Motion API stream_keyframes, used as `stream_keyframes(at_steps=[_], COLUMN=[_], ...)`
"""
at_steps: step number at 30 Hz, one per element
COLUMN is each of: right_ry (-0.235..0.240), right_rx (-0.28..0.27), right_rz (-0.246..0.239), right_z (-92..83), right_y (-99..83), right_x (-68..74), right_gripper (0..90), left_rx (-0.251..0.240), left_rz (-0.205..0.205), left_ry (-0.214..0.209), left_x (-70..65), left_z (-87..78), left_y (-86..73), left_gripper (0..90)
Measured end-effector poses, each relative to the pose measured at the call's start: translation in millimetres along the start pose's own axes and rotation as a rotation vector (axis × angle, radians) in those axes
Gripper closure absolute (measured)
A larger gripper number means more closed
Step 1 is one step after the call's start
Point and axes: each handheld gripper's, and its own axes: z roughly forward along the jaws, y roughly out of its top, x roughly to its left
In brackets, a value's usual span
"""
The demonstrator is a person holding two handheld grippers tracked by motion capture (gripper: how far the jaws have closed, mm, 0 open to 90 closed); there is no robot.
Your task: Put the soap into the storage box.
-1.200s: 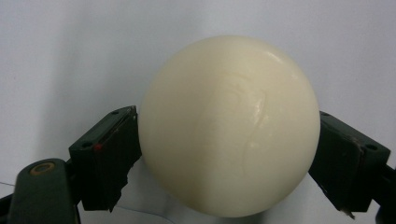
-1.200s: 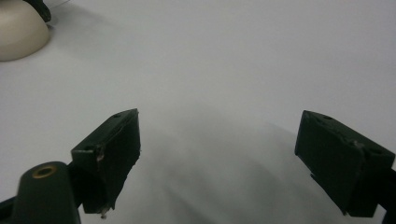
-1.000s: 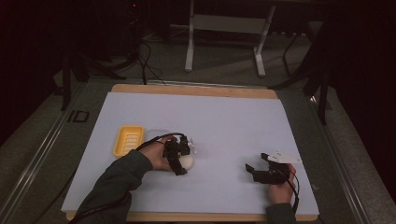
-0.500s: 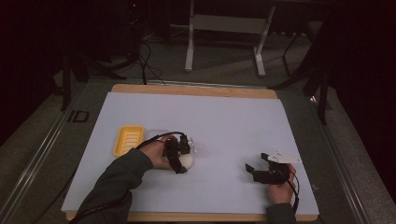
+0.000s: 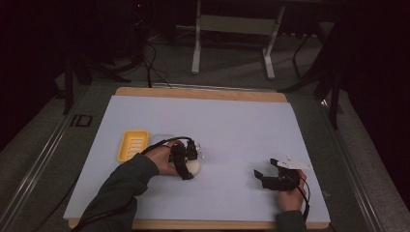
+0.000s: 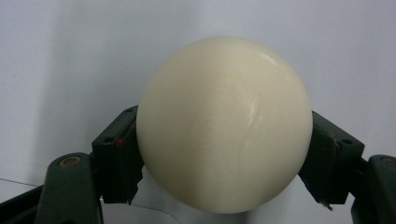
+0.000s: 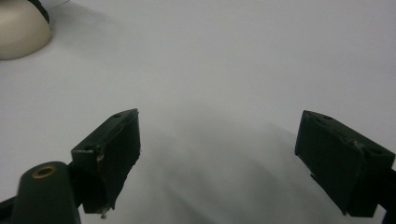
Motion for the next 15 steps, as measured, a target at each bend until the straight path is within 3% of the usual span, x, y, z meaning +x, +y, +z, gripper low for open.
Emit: stream_keyframes(at_steps=[15], right_ry=[0.000], right_rx=[0.000], right_rz=[0.000], right_z=[0.0], right_y=[0.0], right_x=[0.0], right_gripper=[14.1], left_rx=[-0.020], left_rz=[-0.024], left_ry=[-0.010], left_x=[3.1], left_z=[-6.2], left_y=[-1.9], left_gripper=[25.7])
